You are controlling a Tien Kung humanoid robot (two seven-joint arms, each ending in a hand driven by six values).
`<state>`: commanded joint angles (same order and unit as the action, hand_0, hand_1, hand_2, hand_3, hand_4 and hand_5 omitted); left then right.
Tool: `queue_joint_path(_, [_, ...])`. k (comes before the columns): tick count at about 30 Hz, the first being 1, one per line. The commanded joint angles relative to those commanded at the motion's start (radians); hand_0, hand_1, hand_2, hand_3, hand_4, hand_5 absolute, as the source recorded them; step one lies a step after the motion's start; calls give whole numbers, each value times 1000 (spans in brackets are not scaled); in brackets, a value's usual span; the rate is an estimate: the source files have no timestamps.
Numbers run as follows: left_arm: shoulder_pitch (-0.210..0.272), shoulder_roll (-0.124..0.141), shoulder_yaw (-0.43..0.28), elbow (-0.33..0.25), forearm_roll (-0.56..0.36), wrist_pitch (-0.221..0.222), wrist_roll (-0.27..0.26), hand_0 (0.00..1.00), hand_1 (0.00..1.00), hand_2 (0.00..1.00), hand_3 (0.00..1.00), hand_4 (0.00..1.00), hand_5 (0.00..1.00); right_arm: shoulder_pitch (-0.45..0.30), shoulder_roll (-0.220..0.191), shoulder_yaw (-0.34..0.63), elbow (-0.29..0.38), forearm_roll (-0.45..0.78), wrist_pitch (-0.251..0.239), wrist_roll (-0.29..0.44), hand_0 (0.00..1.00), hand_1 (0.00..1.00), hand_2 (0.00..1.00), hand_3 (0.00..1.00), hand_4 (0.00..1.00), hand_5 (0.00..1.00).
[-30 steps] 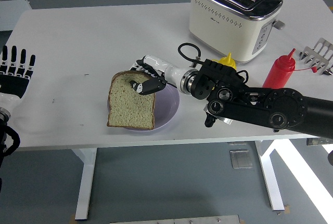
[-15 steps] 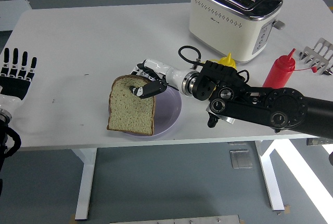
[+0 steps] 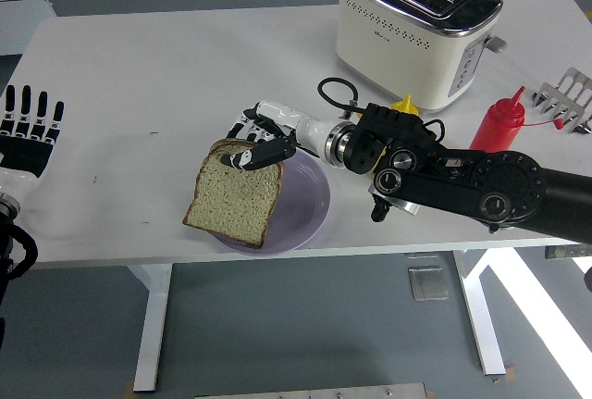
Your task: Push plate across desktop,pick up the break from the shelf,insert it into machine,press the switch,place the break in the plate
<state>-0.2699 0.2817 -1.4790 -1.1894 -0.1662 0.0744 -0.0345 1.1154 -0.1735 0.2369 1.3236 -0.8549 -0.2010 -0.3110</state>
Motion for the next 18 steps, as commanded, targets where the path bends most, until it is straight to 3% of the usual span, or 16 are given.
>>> queue_joint_path(18, [-6, -1, -18, 27, 12, 0, -8, 784, 715, 671, 695, 649, 998, 16, 3, -16, -62, -36, -9, 63, 386, 478, 494, 466, 770, 301])
